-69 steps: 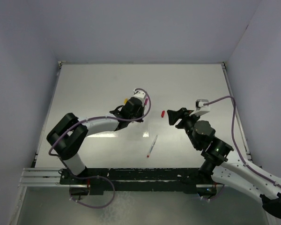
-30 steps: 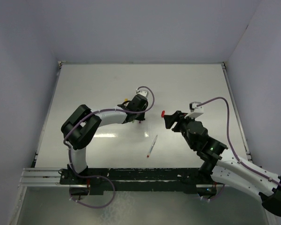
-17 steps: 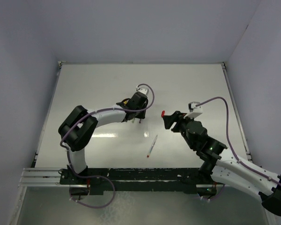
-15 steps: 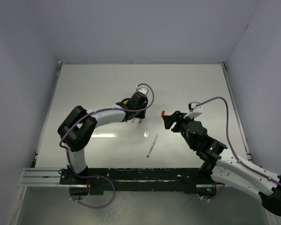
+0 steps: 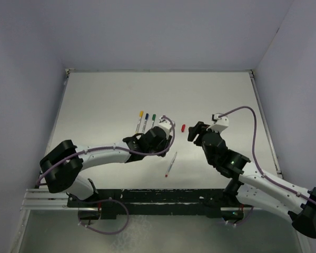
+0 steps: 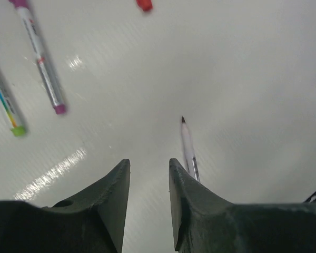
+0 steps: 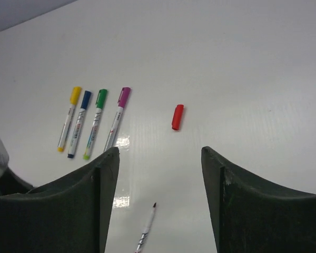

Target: Insert the pens into the pen caps

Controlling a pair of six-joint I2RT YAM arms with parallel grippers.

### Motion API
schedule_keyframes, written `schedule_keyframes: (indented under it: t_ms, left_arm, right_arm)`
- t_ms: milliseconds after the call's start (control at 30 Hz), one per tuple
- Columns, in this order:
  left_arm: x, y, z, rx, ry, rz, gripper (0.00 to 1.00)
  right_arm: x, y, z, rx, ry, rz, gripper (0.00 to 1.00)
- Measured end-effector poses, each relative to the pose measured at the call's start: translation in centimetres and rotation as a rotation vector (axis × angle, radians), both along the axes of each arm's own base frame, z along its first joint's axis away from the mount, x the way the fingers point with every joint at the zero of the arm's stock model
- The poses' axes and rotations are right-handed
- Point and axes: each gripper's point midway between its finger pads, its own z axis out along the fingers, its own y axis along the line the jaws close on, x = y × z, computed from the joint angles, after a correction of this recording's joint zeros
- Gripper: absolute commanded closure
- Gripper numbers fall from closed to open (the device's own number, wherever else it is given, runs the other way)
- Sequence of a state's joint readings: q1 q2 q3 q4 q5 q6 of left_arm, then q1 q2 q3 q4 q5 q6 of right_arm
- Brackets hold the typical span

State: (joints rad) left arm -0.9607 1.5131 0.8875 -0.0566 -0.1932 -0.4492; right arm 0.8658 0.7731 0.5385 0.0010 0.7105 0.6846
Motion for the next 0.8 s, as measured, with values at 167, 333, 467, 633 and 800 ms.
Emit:
schedule_keyframes:
  t_ms: [167,333,467,633,800]
  left_arm:
    - [-4.7,-0.1,-3.3,0.071,0.050,-0.097,0.60]
    - [-6.1,-0.2,-4.0,0.095,0.053,-0.119,0.58]
    - [-7.2,-0.9,-3.9,0.089,0.052,-0.145,0.57]
    - [-8.0,-1.7,-3.9,0.074,0.052,-0.168,0.57]
    - [-8.5,-1.9,-5.2,0.098,0.067,-0.178,0.56]
  right_arm:
    - [0.8,-1.3,-1.4,-0.063,0.043,-0.079,0.30]
    - [1.0,-2.4,-1.8,-0.060,0.062,-0.123,0.29]
    - [1.0,-2.8,-1.1,-0.022,0.047,-0.139,0.29]
    - [1.0,-2.9,-1.0,-0.009,0.047,-0.146,0.29]
    - [1.0,-2.9,-1.0,-0.002,0.047,-0.149,0.30]
